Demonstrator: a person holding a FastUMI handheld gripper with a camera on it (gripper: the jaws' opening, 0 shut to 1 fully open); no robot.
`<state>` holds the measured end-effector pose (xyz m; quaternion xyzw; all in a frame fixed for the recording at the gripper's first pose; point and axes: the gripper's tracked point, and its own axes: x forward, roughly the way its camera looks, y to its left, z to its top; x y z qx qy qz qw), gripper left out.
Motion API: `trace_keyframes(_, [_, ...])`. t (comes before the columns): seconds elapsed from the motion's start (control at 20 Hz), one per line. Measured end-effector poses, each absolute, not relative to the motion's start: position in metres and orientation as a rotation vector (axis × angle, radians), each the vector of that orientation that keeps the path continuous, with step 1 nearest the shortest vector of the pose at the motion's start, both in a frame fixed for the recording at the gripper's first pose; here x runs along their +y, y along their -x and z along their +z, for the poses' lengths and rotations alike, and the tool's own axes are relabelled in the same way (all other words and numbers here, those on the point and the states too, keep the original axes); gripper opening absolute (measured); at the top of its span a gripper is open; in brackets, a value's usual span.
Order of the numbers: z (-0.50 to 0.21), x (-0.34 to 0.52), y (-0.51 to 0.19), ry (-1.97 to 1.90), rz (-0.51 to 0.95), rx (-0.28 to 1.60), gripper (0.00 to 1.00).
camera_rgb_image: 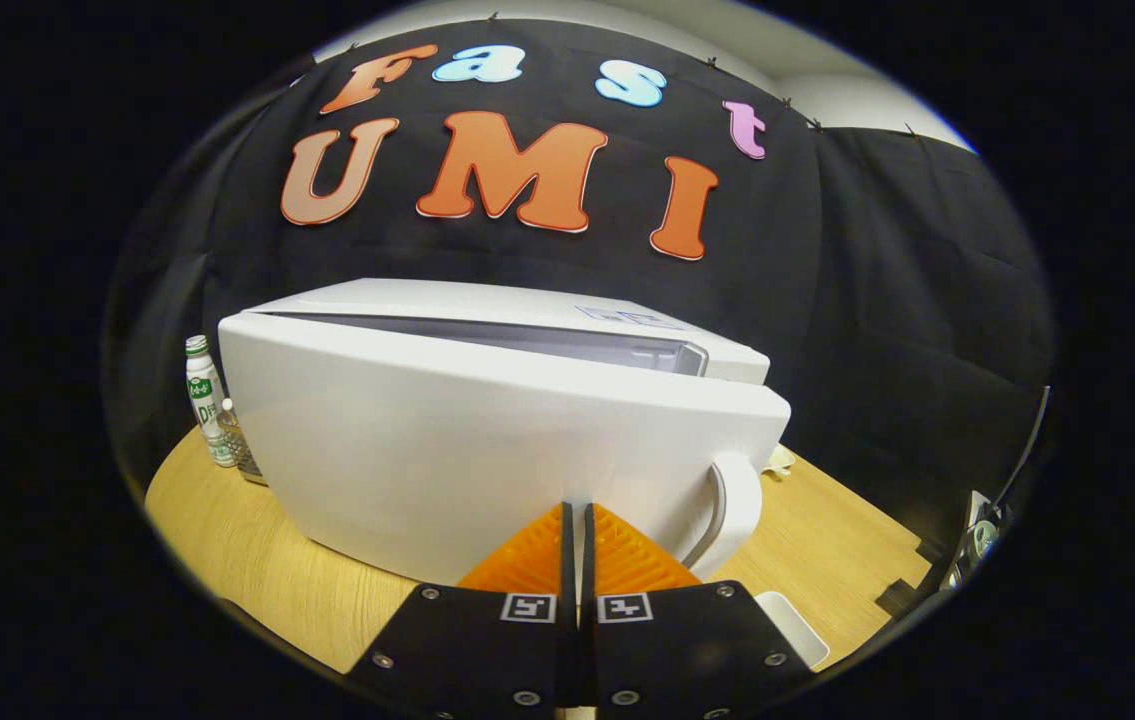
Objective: Open the microwave, put the food inside, and close the microwave door.
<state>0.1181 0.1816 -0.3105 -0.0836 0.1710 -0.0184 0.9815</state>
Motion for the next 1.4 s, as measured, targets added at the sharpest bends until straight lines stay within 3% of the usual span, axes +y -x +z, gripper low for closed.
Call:
trace_keyframes(0.3, [-0.316, 0.18, -0.163, 0.155, 0.048, 0.346, 0.01])
trace_keyframes(0.8, [-0.317, 0.184, -0.174, 0.178, 0.148, 0.316, 0.01])
trace_keyframes(1.4, [-0.148, 0.109, -0.158, 0.08, 0.17, 0.274, 0.02])
